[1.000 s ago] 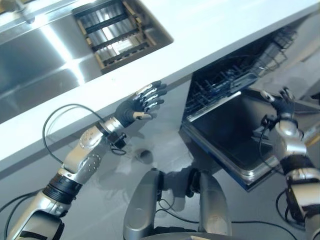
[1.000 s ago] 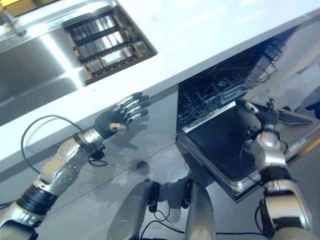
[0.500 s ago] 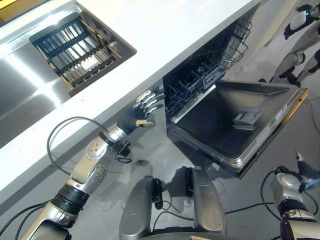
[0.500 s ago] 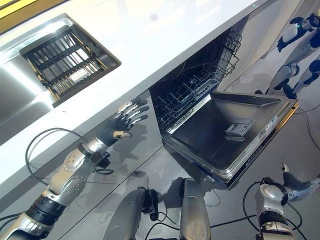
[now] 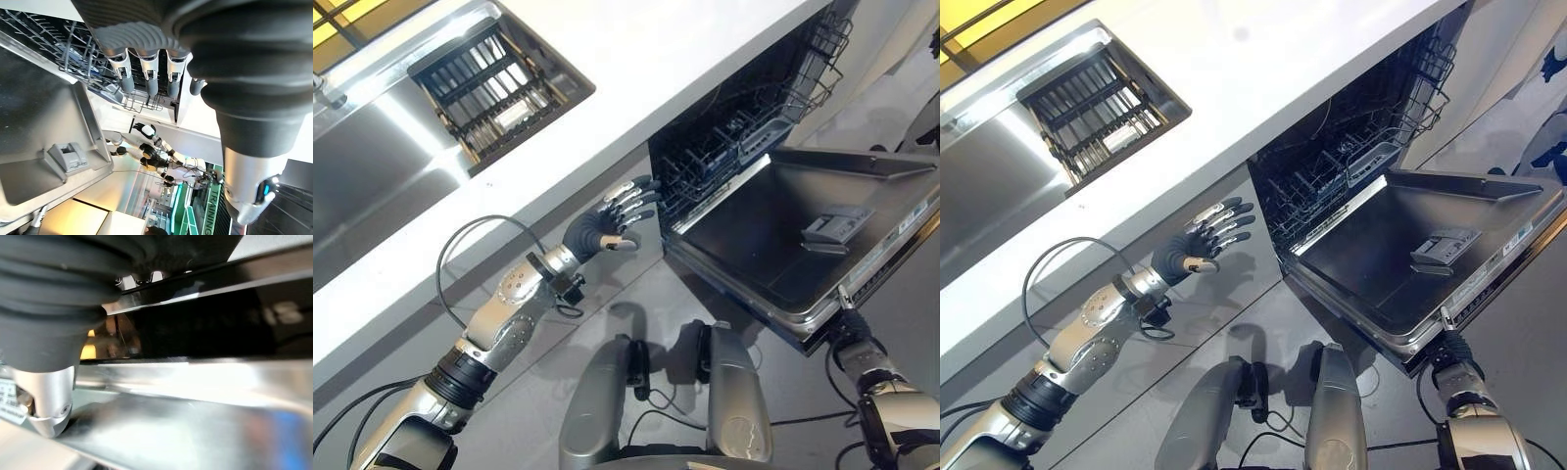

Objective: Pick up plates and place into dishwasher.

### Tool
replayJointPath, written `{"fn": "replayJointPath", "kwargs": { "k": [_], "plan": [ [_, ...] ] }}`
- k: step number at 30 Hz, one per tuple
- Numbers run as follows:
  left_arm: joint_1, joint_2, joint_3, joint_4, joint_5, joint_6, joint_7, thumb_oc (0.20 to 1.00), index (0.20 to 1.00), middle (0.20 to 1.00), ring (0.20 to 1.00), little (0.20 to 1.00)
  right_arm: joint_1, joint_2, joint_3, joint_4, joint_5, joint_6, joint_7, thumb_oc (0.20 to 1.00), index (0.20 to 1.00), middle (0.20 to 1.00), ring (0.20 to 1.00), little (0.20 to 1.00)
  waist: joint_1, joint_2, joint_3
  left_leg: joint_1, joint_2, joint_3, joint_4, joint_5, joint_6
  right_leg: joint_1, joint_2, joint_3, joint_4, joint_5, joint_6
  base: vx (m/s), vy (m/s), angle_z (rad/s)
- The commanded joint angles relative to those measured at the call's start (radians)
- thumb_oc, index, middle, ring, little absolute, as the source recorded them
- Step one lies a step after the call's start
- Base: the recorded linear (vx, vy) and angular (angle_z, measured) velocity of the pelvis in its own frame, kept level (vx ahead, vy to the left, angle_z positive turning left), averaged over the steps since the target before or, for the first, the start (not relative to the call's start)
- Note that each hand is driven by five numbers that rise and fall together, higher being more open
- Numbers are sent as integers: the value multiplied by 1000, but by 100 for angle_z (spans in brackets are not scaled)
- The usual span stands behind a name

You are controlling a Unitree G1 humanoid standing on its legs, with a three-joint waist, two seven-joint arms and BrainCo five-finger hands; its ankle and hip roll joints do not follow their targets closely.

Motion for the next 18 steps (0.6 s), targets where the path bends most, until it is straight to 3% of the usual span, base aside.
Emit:
{"fn": "replayJointPath", "kwargs": {
  "k": [1,5,12,18],
  "plan": [
    [-30,20,27,-107,-66,-5,-53,1000,1000,1000,1000,1000,-281,74,48,-161,146,4,369,1000,1000,1000,1000,1000,82,29,-1,-14,-41,0,15,-14,63,62,22,-23,-6,-25,-47,-43,-75,6],
    [-32,49,54,-96,-101,15,-85,1000,1000,1000,1000,1000,-379,61,87,-278,259,28,463,1000,1000,1000,1000,1000,99,22,-10,-24,-38,-7,28,-19,60,55,11,-34,6,-27,-41,-7,-67,-10],
    [-27,68,79,-83,-126,47,-132,1000,1000,1000,1000,1000,-502,66,129,-454,382,-16,447,1000,1000,1000,1000,1000,125,3,-29,-26,-34,-25,55,-29,55,72,1,-53,18,-32,-37,35,-61,-20],
    [-33,86,68,-72,-138,59,-174,1000,1000,1000,1000,1000,-540,50,120,-511,518,-10,512,1000,1000,1000,1000,1000,139,-9,-48,-16,-37,-39,65,-33,51,103,3,-66,6,-34,-38,42,-26,1]
  ]
}}
